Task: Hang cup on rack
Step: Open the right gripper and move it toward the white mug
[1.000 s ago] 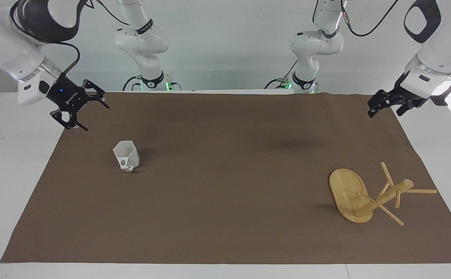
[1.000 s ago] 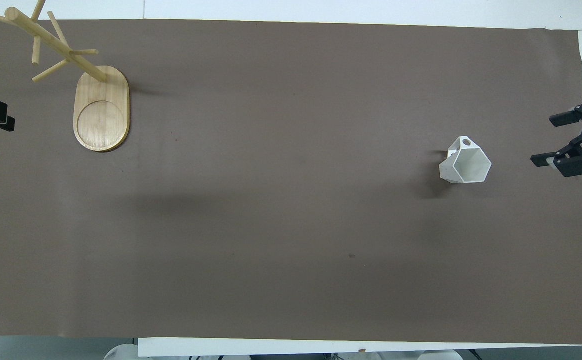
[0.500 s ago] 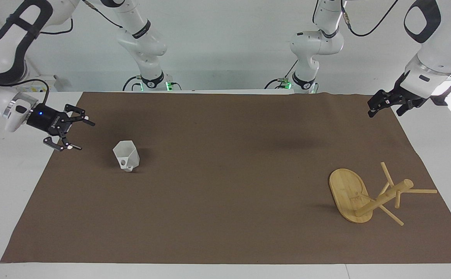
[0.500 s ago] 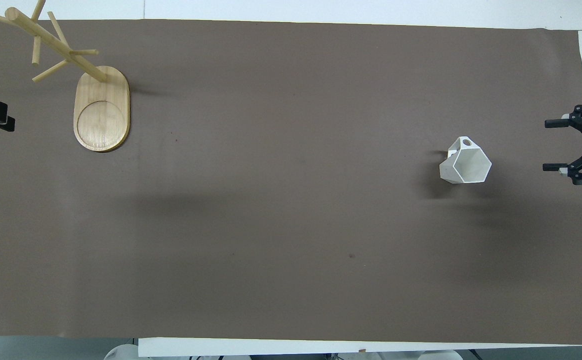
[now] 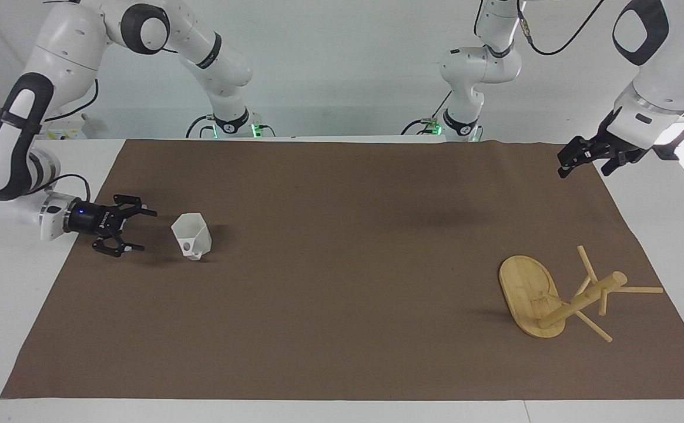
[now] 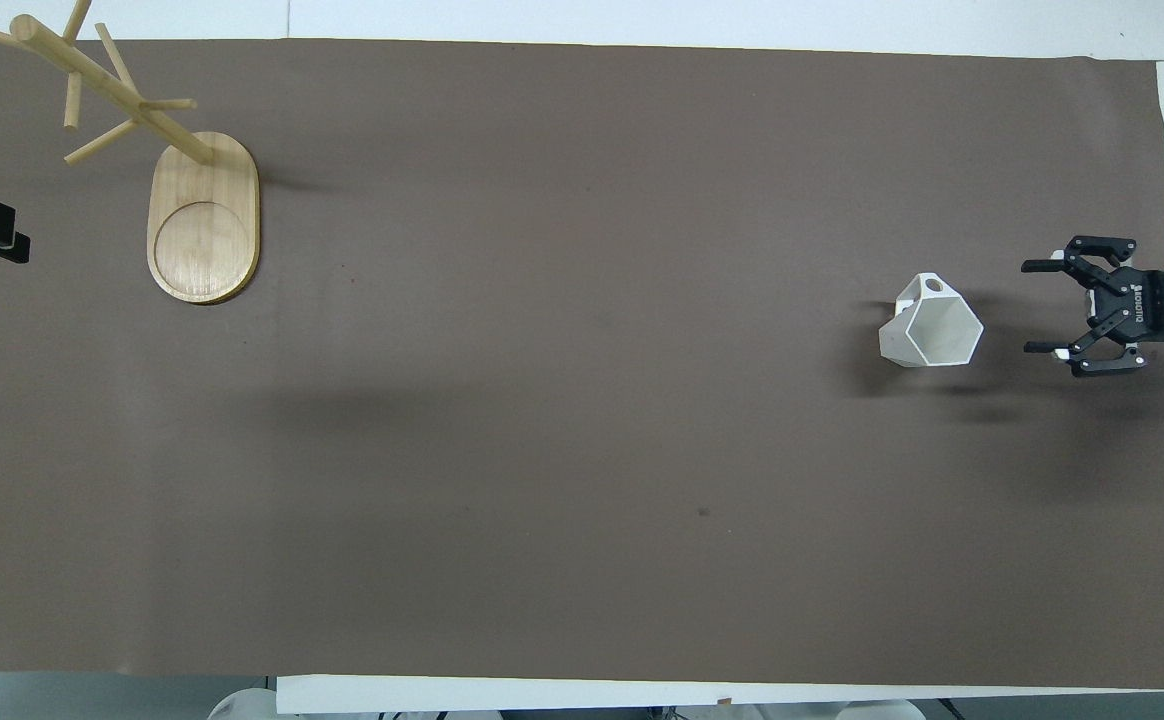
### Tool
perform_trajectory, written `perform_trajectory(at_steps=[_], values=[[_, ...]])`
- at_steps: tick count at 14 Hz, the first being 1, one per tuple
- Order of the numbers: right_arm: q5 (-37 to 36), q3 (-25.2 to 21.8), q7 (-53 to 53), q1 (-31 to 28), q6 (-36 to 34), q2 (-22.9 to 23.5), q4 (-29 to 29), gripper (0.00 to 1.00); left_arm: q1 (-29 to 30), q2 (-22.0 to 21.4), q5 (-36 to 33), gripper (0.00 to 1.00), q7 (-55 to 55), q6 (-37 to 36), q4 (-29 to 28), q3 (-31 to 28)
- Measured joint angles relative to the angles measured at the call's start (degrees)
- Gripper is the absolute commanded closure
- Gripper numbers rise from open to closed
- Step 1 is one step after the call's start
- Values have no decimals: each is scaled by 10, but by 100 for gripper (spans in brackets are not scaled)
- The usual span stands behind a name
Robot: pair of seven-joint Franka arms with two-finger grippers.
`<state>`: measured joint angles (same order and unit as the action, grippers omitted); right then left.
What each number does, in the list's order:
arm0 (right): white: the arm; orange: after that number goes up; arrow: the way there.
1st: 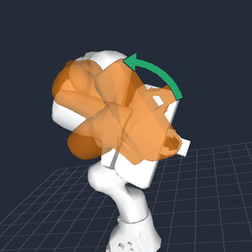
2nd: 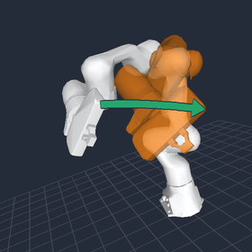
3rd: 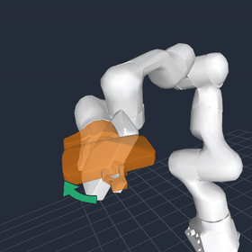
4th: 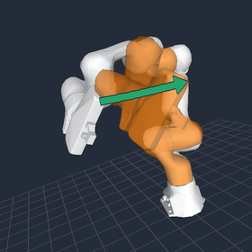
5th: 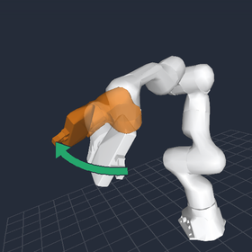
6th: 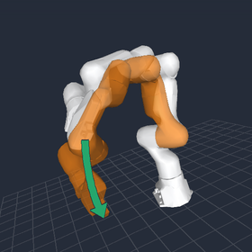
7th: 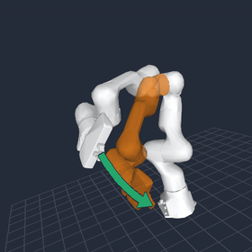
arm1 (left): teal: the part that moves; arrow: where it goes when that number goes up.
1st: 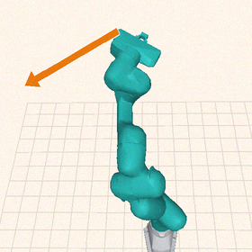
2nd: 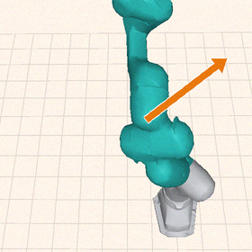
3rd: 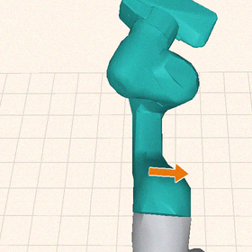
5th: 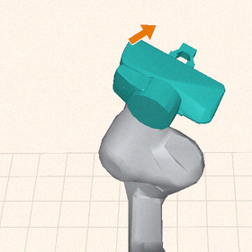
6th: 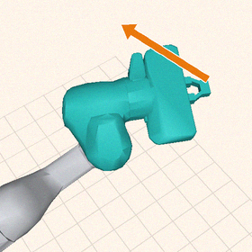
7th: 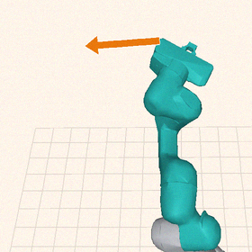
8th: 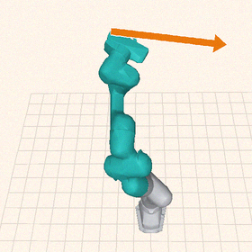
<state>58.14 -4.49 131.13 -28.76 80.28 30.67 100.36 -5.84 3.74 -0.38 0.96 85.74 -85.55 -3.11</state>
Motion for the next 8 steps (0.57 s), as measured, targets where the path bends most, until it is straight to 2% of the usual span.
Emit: perform_trajectory(at_steps=[4,8], values=[[0,11,48,1,-3,37,0,0,0,0,0,0,0,0,0,0],[0,12,84,2,-5,41,0,0,0,0,0,0,0,0,0,0]])
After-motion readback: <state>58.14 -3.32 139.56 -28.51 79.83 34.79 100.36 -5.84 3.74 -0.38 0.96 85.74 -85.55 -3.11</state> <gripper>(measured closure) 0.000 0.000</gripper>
